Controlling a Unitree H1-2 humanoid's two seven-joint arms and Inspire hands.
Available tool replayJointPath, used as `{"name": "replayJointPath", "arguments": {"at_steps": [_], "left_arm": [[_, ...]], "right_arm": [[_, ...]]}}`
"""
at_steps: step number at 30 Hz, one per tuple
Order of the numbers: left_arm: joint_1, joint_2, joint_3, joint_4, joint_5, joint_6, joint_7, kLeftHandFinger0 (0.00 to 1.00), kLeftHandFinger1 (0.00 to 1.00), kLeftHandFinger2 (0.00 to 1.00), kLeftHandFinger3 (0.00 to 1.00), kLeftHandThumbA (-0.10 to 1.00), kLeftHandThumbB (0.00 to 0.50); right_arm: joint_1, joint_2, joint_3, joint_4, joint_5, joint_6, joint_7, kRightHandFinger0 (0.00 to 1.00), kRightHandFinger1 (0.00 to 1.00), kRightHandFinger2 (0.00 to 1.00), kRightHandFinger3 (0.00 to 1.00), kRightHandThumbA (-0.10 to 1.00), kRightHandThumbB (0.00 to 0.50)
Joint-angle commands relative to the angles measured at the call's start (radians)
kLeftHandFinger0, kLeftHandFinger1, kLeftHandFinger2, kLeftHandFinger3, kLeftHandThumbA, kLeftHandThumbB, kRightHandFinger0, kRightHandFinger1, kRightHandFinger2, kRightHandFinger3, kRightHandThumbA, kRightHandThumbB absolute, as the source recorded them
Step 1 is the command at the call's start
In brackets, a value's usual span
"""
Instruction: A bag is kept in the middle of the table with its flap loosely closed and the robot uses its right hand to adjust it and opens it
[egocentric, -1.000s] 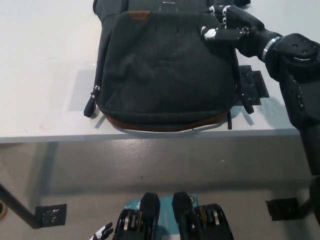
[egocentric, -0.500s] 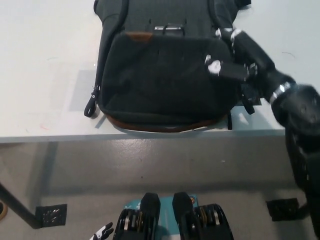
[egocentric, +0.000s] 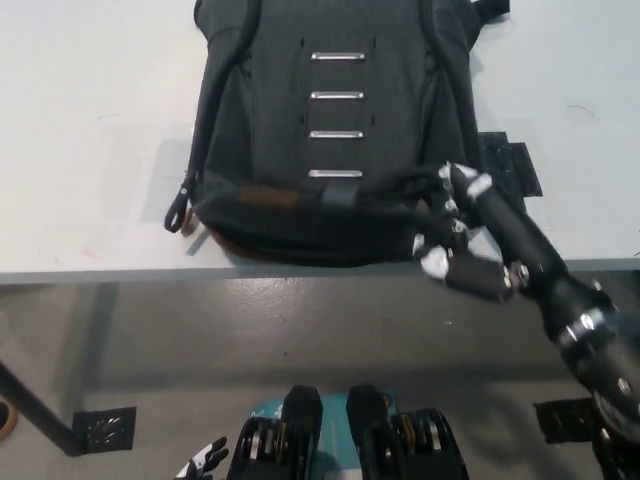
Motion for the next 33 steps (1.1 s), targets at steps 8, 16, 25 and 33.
{"name": "replayJointPath", "arguments": {"at_steps": [8,16,25,33], "left_arm": [[-0.046,0.052,-0.009,-0.026,0.017,0.004,-0.043,1.0,1.0,1.0,1.0,0.92,0.158],[-0.086,0.061,-0.013,-0.021,0.031,0.011,-0.05,1.0,1.0,1.0,1.0,0.9,0.153],[-0.11,0.072,-0.021,-0.025,0.021,0.015,-0.067,1.0,1.0,1.0,1.0,0.87,0.147],[-0.165,0.071,-0.019,0.003,0.018,-0.002,-0.079,1.0,1.0,0.99,1.0,0.84,0.15]], "right_arm": [[0.199,-0.104,0.268,-0.355,-0.537,0.016,0.497,1.0,1.0,1.0,1.0,0.94,0.5],[0.267,-0.089,0.331,-0.111,-0.582,0.016,0.505,1.0,1.0,1.0,1.0,0.89,0.5],[0.246,-0.08,0.339,0.123,-0.541,0.016,0.486,1.0,1.0,1.0,1.0,0.91,0.5],[0.185,-0.049,0.386,0.464,-0.582,-0.003,0.327,1.0,1.0,1.0,1.0,1.0,0.453]]}}
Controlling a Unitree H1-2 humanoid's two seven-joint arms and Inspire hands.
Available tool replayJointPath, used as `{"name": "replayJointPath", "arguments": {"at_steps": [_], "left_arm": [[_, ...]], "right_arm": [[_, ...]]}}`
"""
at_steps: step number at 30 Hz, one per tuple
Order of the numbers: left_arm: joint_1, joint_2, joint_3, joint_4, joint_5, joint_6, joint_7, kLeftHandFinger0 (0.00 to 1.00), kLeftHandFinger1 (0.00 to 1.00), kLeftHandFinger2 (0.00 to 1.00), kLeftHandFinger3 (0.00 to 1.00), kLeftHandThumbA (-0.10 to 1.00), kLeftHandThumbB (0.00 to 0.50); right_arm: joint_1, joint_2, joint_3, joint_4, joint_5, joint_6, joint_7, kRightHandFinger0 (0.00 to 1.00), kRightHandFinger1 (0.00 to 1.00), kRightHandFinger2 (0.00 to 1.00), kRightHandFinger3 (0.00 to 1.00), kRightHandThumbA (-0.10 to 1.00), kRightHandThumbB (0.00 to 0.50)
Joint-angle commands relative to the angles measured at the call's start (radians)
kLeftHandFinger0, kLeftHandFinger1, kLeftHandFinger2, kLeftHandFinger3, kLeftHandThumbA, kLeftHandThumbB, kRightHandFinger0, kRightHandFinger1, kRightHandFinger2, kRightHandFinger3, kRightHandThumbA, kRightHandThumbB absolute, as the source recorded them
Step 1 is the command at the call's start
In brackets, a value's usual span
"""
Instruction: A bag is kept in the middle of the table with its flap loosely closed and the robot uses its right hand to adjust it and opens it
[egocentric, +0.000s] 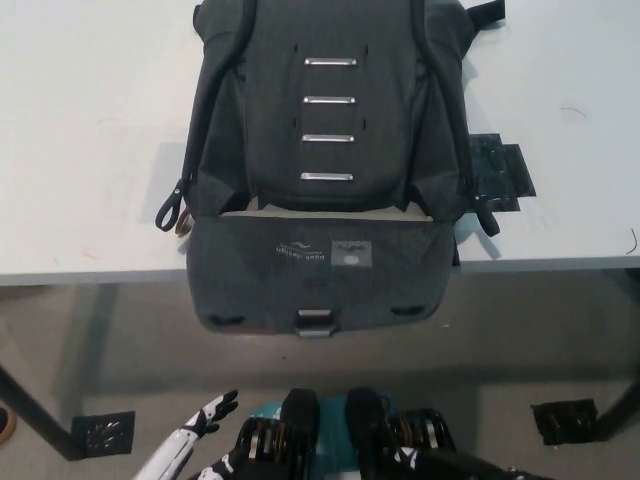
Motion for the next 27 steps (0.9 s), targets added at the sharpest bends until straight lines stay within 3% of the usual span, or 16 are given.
{"name": "replayJointPath", "arguments": {"at_steps": [1,3,4,7,12,14,19,24,26,27], "left_arm": [[-0.03,0.022,-0.004,0.006,0.004,-0.026,-0.016,1.0,1.0,0.98,1.0,0.84,0.15],[-0.036,0.025,-0.003,0.005,0.002,-0.016,-0.022,1.0,1.0,0.99,1.0,0.86,0.172],[-0.039,0.026,-0.002,0.005,0.002,-0.015,-0.024,1.0,1.0,0.99,1.0,0.86,0.172],[-0.043,0.029,-0.001,0.002,0.003,-0.016,-0.029,1.0,1.0,0.98,1.0,0.85,0.163],[-0.045,0.03,0.003,0.008,0.002,-0.027,-0.027,1.0,1.0,0.96,1.0,0.87,0.172],[-0.048,0.025,0.0,0.01,0.01,-0.027,-0.023,1.0,1.0,0.97,1.0,0.88,0.171],[-0.038,-0.011,0.026,0.011,-0.027,-0.014,0.004,1.0,1.0,1.0,1.0,0.91,0.138],[-0.039,-0.04,0.063,0.013,-0.065,-0.005,0.03,1.0,1.0,1.0,1.0,0.99,0.161],[-0.045,-0.055,0.078,0.016,-0.076,-0.002,0.042,1.0,1.0,1.0,1.0,1.0,0.158],[-0.047,-0.064,0.087,0.016,-0.08,0.002,0.05,1.0,1.0,1.0,1.0,1.0,0.154]], "right_arm": [[-0.034,0.005,0.02,0.047,-0.073,-0.019,-0.1,1.0,1.0,1.0,1.0,1.0,0.428],[-0.028,0.003,0.011,0.06,-0.103,-0.026,-0.167,1.0,1.0,1.0,1.0,1.0,0.377],[-0.029,0.003,0.011,0.062,-0.107,-0.024,-0.177,1.0,1.0,1.0,1.0,1.0,0.377],[-0.011,-0.02,-0.052,0.071,-0.122,-0.016,-0.273,1.0,1.0,1.0,1.0,1.0,0.306],[0.024,-0.023,-0.217,0.098,-0.02,-0.103,-0.435,1.0,1.0,1.0,1.0,1.0,0.286],[0.064,0.04,-0.373,0.124,0.153,-0.249,-0.56,1.0,1.0,1.0,1.0,1.0,0.243],[0.103,0.215,-0.634,0.224,0.562,-0.516,-0.544,1.0,1.0,1.0,1.0,1.0,0.237],[0.115,0.287,-0.693,0.269,0.642,-0.645,-0.544,1.0,1.0,1.0,1.0,1.0,0.19],[0.121,0.307,-0.72,0.275,0.688,-0.678,-0.514,1.0,1.0,1.0,1.0,1.0,0.143],[0.124,0.317,-0.73,0.269,0.694,-0.677,-0.514,1.0,1.0,1.0,1.0,1.0,0.168]]}}
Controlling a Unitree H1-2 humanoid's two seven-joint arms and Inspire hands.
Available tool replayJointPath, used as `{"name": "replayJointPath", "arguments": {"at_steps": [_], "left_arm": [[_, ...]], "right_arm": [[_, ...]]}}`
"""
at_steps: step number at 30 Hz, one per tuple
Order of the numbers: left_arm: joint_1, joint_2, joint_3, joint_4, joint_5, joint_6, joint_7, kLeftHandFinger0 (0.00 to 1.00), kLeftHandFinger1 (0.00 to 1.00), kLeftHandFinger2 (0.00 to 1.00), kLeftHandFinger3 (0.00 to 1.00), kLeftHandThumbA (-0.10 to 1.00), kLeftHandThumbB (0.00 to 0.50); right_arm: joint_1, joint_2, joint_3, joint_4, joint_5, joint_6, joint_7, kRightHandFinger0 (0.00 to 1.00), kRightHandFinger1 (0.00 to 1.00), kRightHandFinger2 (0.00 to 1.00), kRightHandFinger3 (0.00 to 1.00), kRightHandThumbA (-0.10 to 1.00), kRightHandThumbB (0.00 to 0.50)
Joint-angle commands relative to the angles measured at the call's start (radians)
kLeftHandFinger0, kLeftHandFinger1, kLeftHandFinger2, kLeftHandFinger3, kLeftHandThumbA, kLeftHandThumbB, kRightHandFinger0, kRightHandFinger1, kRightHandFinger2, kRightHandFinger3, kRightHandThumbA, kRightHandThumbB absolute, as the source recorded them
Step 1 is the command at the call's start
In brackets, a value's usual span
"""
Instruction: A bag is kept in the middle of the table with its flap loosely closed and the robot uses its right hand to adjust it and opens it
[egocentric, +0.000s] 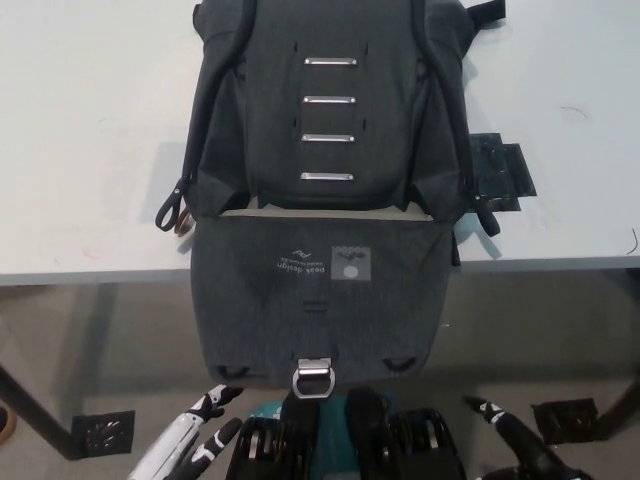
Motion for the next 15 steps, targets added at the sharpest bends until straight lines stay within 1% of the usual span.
{"name": "replayJointPath", "arguments": {"at_steps": [1,2,4,7,8,9,12,13,14,15], "left_arm": [[-0.018,-0.049,0.079,0.002,-0.088,0.003,0.067,1.0,1.0,1.0,1.0,1.0,0.152],[-0.02,-0.053,0.085,0.002,-0.092,0.005,0.068,1.0,1.0,1.0,1.0,1.0,0.154],[-0.015,-0.069,0.103,-0.006,-0.11,0.022,0.074,1.0,1.0,1.0,1.0,1.0,0.137],[-0.016,-0.088,0.126,-0.014,-0.117,0.042,0.084,1.0,1.0,1.0,1.0,1.0,0.143],[-0.021,-0.094,0.135,-0.006,-0.113,0.033,0.091,1.0,1.0,1.0,1.0,1.0,0.148],[-0.023,-0.097,0.141,-0.006,-0.112,0.034,0.09,1.0,1.0,1.0,1.0,1.0,0.141],[-0.028,-0.106,0.159,-0.008,-0.106,0.039,0.088,1.0,1.0,1.0,1.0,1.0,0.144],[-0.029,-0.108,0.163,-0.011,-0.101,0.041,0.089,1.0,1.0,1.0,1.0,1.0,0.148],[-0.031,-0.11,0.165,-0.012,-0.098,0.039,0.088,1.0,1.0,1.0,1.0,1.0,0.143],[-0.033,-0.113,0.17,-0.015,-0.097,0.044,0.084,1.0,1.0,1.0,1.0,1.0,0.137]], "right_arm": [[0.012,0.14,-0.243,0.045,0.504,-0.454,-0.161,1.0,1.0,1.0,1.0,1.0,0.193],[0.01,0.145,-0.25,0.046,0.508,-0.458,-0.157,1.0,1.0,1.0,1.0,1.0,0.21],[0.006,0.156,-0.269,0.054,0.538,-0.469,-0.136,1.0,1.0,1.0,1.0,1.0,0.227],[-0.002,0.168,-0.281,0.062,0.558,-0.483,-0.111,1.0,1.0,1.0,1.0,1.0,0.23],[-0.005,0.17,-0.28,0.064,0.552,-0.492,-0.11,1.0,1.0,1.0,1.0,1.0,0.242],[-0.007,0.171,-0.28,0.065,0.55,-0.497,-0.106,1.0,1.0,1.0,1.0,1.0,0.248],[-0.012,0.179,-0.286,0.062,0.568,-0.498,-0.081,1.0,1.0,1.0,1.0,1.0,0.236],[-0.011,0.181,-0.29,0.054,0.583,-0.482,-0.065,1.0,1.0,1.0,1.0,1.0,0.237],[-0.011,0.184,-0.296,0.048,0.606,-0.475,-0.047,1.0,1.0,1.0,1.0,1.0,0.245],[-0.012,0.186,-0.3,0.053,0.614,-0.486,-0.045,1.0,1.0,1.0,1.0,1.0,0.248]]}}
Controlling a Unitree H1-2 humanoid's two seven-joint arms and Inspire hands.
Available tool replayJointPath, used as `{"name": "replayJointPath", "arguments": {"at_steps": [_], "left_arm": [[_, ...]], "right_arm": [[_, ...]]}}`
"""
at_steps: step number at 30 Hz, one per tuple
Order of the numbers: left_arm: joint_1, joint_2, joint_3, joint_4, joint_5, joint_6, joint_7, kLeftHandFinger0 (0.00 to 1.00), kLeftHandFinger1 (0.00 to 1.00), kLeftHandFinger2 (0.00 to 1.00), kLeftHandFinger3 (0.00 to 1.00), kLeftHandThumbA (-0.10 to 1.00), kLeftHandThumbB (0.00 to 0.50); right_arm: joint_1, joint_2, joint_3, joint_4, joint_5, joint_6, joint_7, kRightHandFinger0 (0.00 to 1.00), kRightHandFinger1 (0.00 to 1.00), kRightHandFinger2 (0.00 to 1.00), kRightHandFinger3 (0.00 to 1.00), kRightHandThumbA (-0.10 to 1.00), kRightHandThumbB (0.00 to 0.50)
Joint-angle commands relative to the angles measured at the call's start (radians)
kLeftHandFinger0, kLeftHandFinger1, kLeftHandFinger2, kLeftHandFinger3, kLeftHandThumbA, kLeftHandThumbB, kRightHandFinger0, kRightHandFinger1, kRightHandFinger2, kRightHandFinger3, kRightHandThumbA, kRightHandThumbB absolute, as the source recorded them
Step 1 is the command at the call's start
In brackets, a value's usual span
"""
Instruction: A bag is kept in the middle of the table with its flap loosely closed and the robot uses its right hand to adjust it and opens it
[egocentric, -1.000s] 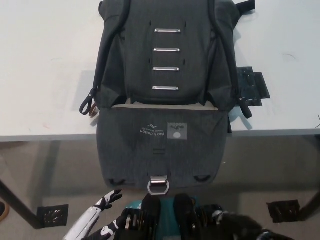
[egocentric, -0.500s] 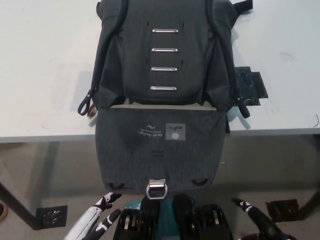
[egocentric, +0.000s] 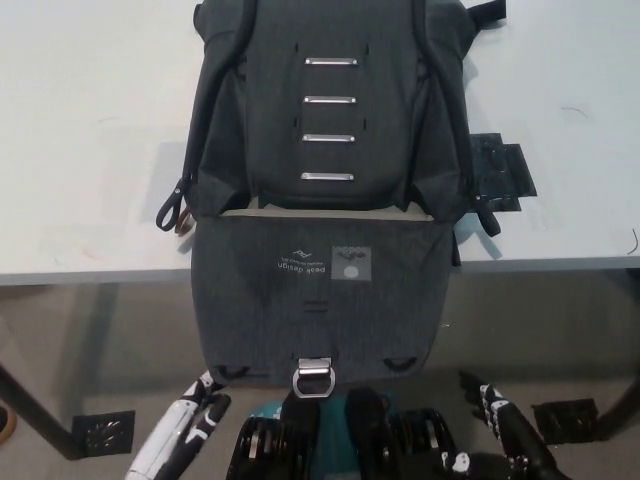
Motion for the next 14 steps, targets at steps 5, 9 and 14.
{"name": "replayJointPath", "arguments": {"at_steps": [5,9,14], "left_arm": [[-0.035,-0.031,0.082,-0.02,-0.068,0.034,0.068,1.0,1.0,1.0,1.0,1.0,0.156],[-0.048,-0.028,0.089,-0.012,-0.061,0.028,0.065,1.0,1.0,1.0,1.0,1.0,0.142],[-0.05,-0.034,0.094,-0.017,-0.063,0.044,0.056,1.0,1.0,1.0,1.0,1.0,0.152]], "right_arm": [[-0.031,0.056,-0.106,-0.012,0.408,-0.287,0.004,1.0,1.0,1.0,1.0,1.0,0.298],[-0.035,0.059,-0.115,-0.03,0.443,-0.324,0.002,1.0,1.0,1.0,1.0,1.0,0.323],[-0.028,0.058,-0.121,-0.061,0.482,-0.327,0.005,1.0,1.0,1.0,1.0,1.0,0.369]]}}
